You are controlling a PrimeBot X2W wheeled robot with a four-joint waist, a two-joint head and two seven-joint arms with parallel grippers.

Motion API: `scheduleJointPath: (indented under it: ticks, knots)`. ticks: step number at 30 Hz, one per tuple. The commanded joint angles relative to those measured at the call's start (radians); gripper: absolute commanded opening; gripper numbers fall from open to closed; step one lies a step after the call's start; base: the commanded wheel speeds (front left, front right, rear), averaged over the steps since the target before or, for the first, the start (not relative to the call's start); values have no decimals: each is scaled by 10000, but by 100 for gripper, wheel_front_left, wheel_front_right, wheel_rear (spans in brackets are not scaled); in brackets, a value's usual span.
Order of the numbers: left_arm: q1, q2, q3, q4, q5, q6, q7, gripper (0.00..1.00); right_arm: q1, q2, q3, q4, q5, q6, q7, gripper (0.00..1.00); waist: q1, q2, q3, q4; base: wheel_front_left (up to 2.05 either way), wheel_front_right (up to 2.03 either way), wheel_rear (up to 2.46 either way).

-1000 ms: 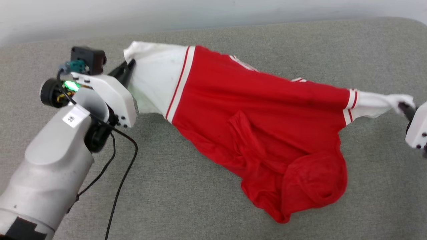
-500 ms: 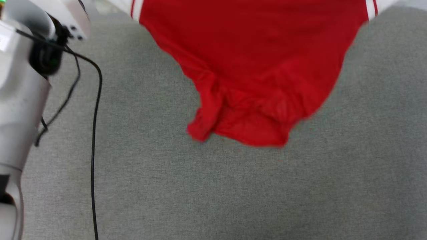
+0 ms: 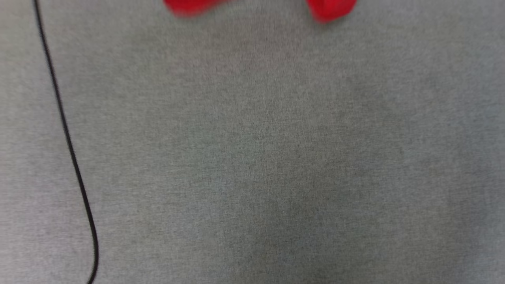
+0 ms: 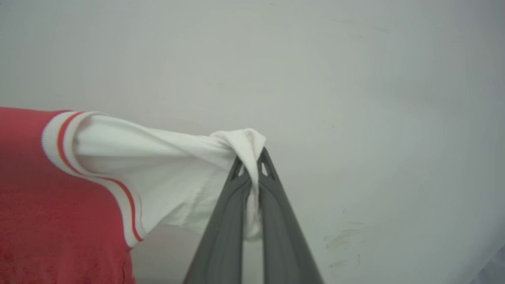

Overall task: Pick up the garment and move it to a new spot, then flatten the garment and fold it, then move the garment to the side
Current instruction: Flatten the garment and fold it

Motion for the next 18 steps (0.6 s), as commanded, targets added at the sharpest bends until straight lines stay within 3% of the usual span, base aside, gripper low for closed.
scheduleJointPath:
  ticks: [1, 9, 18]
  knots:
    - [-426, 204, 108, 140, 103, 3, -95, 0, -500, -21, 1, 298, -42, -21, -179, 0, -2, 0, 548, -81, 0, 0, 0]
    - [-1226, 174, 504, 393, 390, -223, -229, 0, -2100, 262, 684, 1888, -10, -19, -1210, 0, -2, 0, 1618, -96, 0, 0, 0]
    - [-146, -114, 1301, 289, 626, -562, -237, 0, -2092, 663, 1806, 3629, 930, -18, -2129, 0, -2, 0, 2161, -6, 0, 0, 0]
